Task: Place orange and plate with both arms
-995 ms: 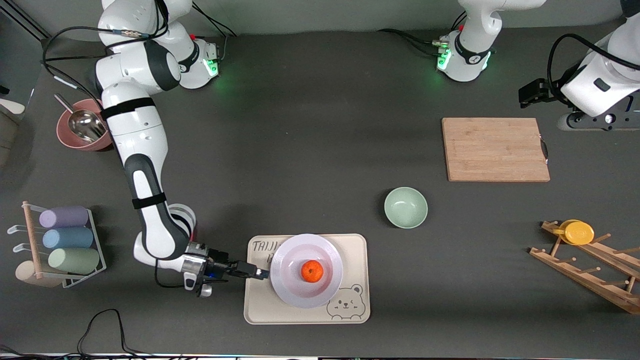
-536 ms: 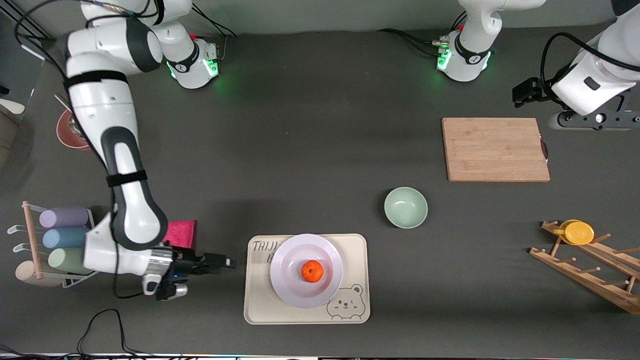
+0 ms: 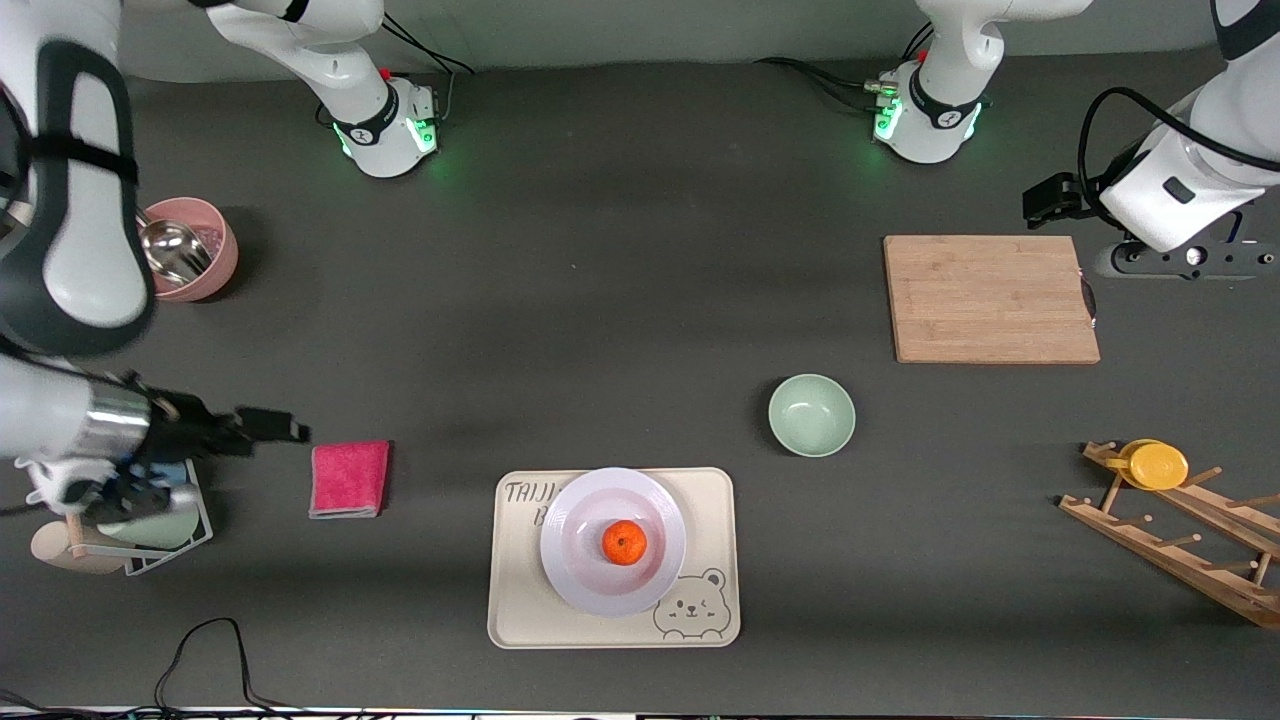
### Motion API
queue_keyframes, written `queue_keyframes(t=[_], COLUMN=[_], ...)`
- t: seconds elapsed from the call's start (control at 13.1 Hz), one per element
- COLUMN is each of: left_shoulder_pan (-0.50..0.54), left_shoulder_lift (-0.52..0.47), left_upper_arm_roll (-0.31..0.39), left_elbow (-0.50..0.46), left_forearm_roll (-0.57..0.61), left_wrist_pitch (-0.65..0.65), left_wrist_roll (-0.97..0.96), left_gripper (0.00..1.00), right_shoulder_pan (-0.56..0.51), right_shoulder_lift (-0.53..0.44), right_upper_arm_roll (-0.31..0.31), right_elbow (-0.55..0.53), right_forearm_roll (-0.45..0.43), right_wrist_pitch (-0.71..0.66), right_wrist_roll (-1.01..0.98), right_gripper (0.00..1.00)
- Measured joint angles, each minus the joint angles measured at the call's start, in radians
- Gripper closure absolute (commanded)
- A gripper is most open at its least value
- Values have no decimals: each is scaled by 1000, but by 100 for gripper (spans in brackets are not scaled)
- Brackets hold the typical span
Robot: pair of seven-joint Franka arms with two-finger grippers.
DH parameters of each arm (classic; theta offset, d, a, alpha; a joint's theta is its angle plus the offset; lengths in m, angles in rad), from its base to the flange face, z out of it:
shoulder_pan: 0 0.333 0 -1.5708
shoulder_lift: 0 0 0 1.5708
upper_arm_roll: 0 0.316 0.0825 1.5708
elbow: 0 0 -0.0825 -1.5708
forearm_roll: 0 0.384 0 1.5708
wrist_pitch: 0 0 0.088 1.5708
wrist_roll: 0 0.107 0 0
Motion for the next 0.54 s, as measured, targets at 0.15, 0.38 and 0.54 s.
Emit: queue_keyframes(t=[0.15, 0.38, 0.54], left_shoulder_pan=[1, 5, 14], left_shoulder_lift=[-6, -18, -36], left_upper_arm_roll=[2, 16, 20], left_elbow=[-23, -75, -92], left_forearm_roll=[3, 4, 7], left_wrist_pitch=[71, 145, 156], left_wrist_roll=[-2, -2, -2], left_gripper=[0, 0, 0], right_shoulder_pan=[-1, -14, -26], right_shoulder_lift=[-115, -251, -304], right_upper_arm_roll=[0, -1, -1], right_elbow=[-37, -114, -162], right_forearm_roll=[-95, -175, -213], right_wrist_pitch=[-53, -82, -83], right_wrist_roll=[57, 76, 76], right_gripper=[0, 0, 0])
